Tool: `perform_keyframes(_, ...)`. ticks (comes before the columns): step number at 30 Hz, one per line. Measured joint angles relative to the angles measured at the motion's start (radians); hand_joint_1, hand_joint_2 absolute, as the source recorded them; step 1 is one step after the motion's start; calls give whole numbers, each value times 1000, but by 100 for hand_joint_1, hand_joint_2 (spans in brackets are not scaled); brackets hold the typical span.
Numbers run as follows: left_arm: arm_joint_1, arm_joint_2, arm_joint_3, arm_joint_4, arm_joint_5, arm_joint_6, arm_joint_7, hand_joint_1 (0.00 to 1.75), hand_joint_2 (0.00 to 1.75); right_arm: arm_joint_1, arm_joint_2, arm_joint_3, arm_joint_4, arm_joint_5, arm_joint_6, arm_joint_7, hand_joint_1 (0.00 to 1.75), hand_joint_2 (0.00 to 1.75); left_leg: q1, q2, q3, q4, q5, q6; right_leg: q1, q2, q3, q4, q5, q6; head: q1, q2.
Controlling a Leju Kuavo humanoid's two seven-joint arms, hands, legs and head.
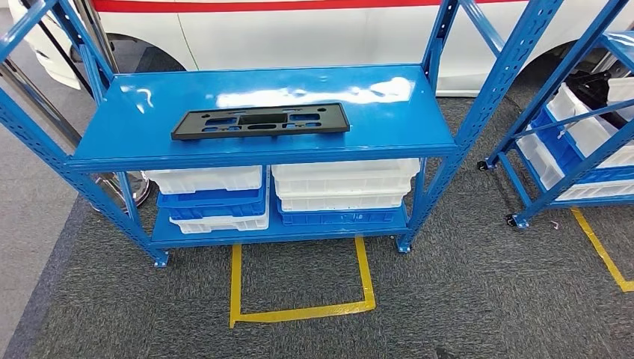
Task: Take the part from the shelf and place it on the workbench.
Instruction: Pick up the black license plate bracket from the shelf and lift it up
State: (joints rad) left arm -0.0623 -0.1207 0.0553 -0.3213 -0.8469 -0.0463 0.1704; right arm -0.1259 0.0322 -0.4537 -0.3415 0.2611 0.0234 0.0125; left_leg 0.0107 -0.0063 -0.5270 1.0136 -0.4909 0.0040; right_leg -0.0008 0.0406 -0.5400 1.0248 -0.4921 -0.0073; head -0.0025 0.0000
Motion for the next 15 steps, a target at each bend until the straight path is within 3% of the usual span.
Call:
perform_keyframes(2, -6, -5, 11, 5, -36, 1, 6, 0, 0, -12, 10, -28, -14, -10, 27, -36, 0, 175, 0, 0, 1, 0, 0, 0, 0, -1, 0, 0, 0, 0, 0, 0)
perform_keyframes(8, -8, -12, 44, 20, -96, 17, 9, 0, 0, 15, 50, -54, -128, -64, 127, -127, 0, 175, 0, -1, 0, 0, 0, 0, 0, -2, -1, 0, 0, 0, 0, 0)
perform_keyframes(15, -12, -17, 86, 34, -145, 39, 9, 0, 0, 68, 87, 5, -315, -135, 203, -204, 0, 175, 0, -1, 0, 0, 0, 0, 0, -2, -1, 0, 0, 0, 0, 0)
